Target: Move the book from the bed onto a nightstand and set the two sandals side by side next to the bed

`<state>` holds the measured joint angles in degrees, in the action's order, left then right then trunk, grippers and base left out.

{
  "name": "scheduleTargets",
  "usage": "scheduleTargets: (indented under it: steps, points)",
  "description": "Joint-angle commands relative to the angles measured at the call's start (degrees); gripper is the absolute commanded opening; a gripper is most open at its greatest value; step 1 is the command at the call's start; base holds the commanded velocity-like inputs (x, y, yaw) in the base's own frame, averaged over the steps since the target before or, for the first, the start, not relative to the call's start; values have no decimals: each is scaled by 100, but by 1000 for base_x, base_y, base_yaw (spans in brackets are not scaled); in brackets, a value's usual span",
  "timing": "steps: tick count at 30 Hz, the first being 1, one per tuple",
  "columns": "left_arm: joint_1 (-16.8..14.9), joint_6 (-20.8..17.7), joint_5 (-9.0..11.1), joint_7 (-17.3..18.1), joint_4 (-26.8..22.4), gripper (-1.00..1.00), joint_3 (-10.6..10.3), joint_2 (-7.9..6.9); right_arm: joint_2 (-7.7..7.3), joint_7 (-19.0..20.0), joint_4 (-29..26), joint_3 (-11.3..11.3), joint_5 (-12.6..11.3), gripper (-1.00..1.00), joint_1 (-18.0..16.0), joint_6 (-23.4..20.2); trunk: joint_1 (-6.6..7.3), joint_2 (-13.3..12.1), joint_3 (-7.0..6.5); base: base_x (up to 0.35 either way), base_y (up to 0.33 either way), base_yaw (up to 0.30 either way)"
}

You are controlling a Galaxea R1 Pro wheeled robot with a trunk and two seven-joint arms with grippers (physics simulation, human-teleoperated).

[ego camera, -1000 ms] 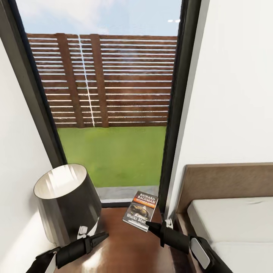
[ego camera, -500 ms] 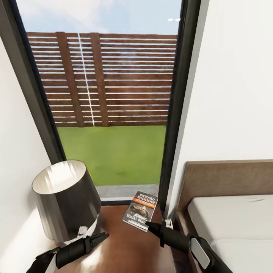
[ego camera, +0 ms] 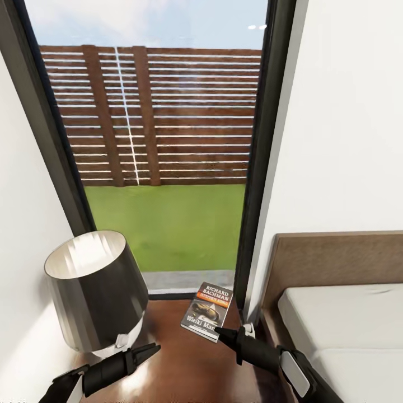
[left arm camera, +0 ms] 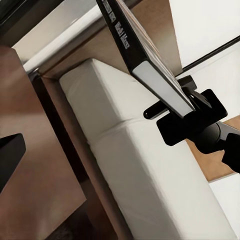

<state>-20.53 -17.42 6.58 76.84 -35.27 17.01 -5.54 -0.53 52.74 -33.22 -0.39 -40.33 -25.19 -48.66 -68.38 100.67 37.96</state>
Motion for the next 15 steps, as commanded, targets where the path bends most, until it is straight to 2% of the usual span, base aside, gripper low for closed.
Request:
scheduleTargets:
  steps: [1, 15]
  points:
    - [-4, -60, 10, 22, 2, 100, 5, 0, 0, 8, 0, -5, -14, -100, -3, -30, -22, 44, 24, 0, 0, 0]
    - [-4, -60, 17, 24, 3, 100, 4, 0, 0, 8, 0, -5, -17, -100, -3, -28, -329, 606, 275, 0, 0, 0]
